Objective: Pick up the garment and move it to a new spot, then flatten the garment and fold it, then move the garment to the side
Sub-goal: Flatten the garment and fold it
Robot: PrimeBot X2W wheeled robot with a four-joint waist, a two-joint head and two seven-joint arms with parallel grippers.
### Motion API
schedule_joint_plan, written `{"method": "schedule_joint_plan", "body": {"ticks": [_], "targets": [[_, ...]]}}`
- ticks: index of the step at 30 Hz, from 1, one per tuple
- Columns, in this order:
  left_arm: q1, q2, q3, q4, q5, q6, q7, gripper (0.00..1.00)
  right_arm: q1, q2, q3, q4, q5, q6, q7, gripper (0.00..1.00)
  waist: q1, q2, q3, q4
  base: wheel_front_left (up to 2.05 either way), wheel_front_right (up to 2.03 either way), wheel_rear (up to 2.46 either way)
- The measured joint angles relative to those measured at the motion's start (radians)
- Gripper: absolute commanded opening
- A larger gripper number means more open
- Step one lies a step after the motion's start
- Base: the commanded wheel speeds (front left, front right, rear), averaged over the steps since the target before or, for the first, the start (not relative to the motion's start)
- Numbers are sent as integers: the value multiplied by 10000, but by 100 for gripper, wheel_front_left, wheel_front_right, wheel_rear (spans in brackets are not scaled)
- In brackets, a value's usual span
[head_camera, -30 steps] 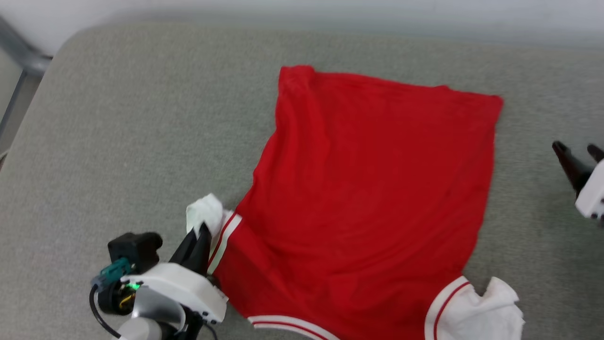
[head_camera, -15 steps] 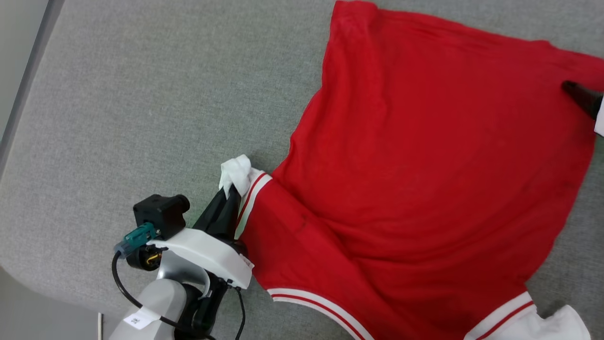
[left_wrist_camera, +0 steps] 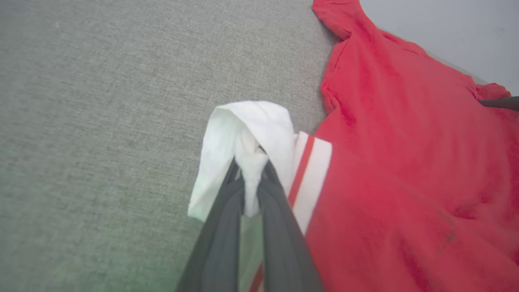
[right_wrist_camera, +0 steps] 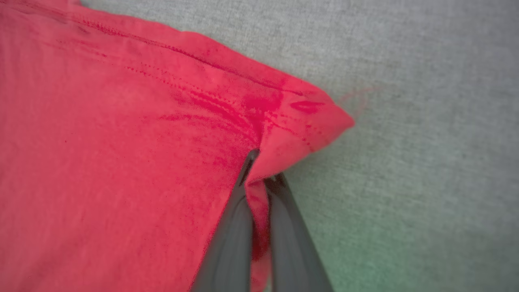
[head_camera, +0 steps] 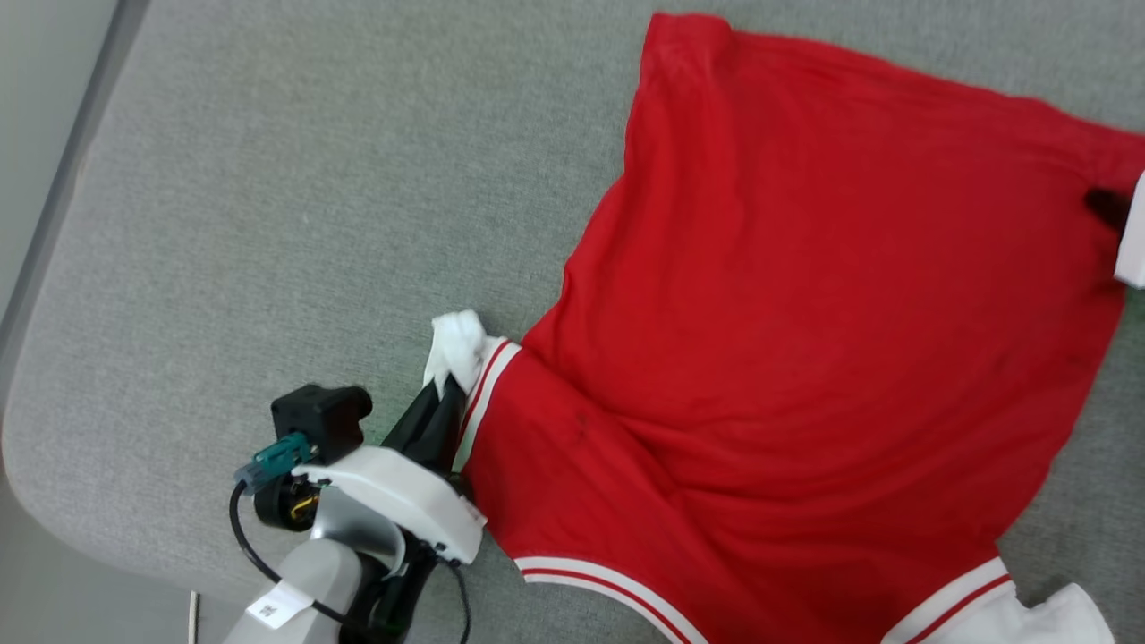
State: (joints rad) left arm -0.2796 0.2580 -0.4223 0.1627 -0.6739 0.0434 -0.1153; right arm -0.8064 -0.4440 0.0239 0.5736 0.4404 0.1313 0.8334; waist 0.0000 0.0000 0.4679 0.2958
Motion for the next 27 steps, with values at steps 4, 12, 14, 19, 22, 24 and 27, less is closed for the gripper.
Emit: {"method": "schedule_joint_plan", "body": {"ticks": [4, 12, 14, 19, 22, 24, 27], "targets": [[248, 240, 69, 314, -73, 13, 100, 0, 442, -121, 230, 196, 29, 4, -520, 0, 0, 0, -705, -80, 0, 0, 0], [1240, 700, 343, 320, -278, 378, 259, 0, 2167, -562, 357, -541, 456, 2, -1559, 0, 0, 0, -2063, -530, 0, 0, 0], [1484, 872, 431, 265, -343, 510, 336, 0, 2869, -585, 211, -863, 556, 2, -1806, 0, -1, 0, -2365, -722, 0, 0, 0], [2038, 1106, 548, 209, -468, 725, 527, 0, 5128, -336, -441, -1964, 562, 2, -2378, 0, -2, 0, -3047, -1274, 0, 0, 0], [2382, 1168, 604, 167, -571, 857, 617, 0, 6520, 52, -1129, -2627, 449, 4, -2750, 0, -2, 0, -3418, -1629, 0, 0, 0], [2580, 1181, 612, 163, -625, 928, 696, 0, 7490, 447, -1590, -3014, 376, 2, -2874, 0, -2, 1, -3682, -1831, 0, 0, 0], [2898, 1231, 616, 144, -713, 1034, 794, 0, 8822, 1208, -2245, -3603, 155, 2, -3009, 0, -3, 0, -4014, -2144, 0, 0, 0]]}}
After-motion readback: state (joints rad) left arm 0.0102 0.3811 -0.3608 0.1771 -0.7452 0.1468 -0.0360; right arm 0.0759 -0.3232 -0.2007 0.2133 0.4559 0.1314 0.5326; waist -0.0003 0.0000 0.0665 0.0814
